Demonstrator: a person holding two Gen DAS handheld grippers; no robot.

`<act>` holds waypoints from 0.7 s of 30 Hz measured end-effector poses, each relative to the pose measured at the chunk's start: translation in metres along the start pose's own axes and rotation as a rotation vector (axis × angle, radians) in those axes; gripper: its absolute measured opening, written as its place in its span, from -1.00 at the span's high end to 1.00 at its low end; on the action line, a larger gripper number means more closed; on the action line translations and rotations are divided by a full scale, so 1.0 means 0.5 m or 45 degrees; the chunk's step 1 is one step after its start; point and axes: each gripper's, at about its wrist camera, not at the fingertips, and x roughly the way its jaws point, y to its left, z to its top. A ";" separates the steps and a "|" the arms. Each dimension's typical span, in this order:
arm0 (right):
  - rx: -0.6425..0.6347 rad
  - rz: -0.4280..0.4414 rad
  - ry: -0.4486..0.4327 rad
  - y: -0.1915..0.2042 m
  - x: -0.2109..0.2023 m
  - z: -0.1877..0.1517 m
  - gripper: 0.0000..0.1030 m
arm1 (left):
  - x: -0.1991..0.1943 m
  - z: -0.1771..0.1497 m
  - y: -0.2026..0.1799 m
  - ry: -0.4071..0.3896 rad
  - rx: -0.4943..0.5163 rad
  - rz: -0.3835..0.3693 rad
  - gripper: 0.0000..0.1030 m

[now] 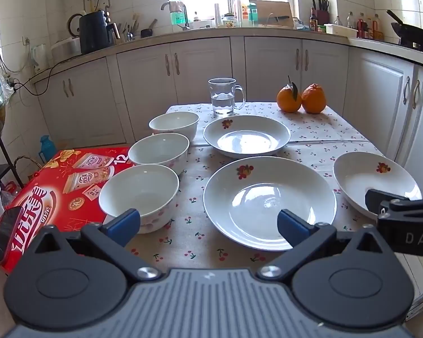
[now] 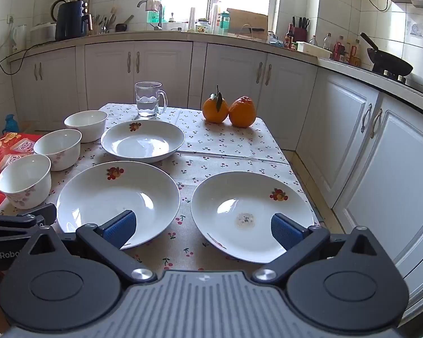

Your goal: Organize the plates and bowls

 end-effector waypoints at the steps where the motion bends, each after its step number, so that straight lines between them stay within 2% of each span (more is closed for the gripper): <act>1: -0.003 -0.002 0.000 0.000 0.000 0.000 -1.00 | 0.000 0.000 0.000 -0.001 0.003 0.002 -0.99; 11: -0.012 -0.008 0.002 0.002 -0.002 0.000 -1.00 | -0.017 -0.006 -0.019 -0.020 0.040 0.017 -0.99; 13: -0.014 -0.009 0.003 0.003 0.001 0.001 -1.00 | 0.003 -0.002 0.001 0.010 0.002 0.005 -0.99; 21: -0.014 -0.010 0.000 0.006 -0.001 -0.001 -1.00 | 0.002 -0.001 0.000 0.011 -0.006 0.006 -0.99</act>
